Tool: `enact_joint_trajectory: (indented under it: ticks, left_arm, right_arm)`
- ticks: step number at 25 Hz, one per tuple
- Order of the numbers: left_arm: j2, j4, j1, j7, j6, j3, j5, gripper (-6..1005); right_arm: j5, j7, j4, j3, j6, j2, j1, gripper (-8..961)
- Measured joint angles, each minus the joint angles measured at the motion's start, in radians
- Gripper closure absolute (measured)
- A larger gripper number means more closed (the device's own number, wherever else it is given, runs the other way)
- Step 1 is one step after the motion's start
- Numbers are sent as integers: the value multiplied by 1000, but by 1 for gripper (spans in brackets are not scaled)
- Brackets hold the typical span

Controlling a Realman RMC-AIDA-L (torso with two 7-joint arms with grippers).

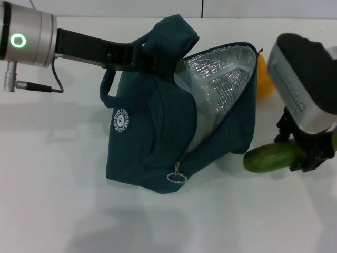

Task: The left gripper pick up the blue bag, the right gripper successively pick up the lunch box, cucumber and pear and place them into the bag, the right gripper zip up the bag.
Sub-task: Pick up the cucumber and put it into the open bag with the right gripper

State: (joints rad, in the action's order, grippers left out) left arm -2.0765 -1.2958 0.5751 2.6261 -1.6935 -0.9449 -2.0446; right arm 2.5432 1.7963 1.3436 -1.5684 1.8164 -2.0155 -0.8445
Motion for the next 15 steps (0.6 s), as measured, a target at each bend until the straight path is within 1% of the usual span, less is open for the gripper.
enact_joint_trajectory:
  ticks: [4, 8, 12, 15]
  left_arm:
    - [2, 0, 0, 0, 0, 1, 1, 944]
    - [2, 0, 0, 0, 0, 11, 1, 944]
    - [1, 1, 0, -4, 0, 13, 2, 944]
    - [0, 2, 0, -7, 0, 13, 2, 944]
  right_arm:
    - [25, 8, 77, 39, 57, 0, 33, 404]
    - [25, 8, 187, 115, 105, 1, 71, 405]
    - [1, 8, 310, 198, 127, 1, 98, 405]
    - [-42, 8, 368, 253, 129, 0, 111, 405]
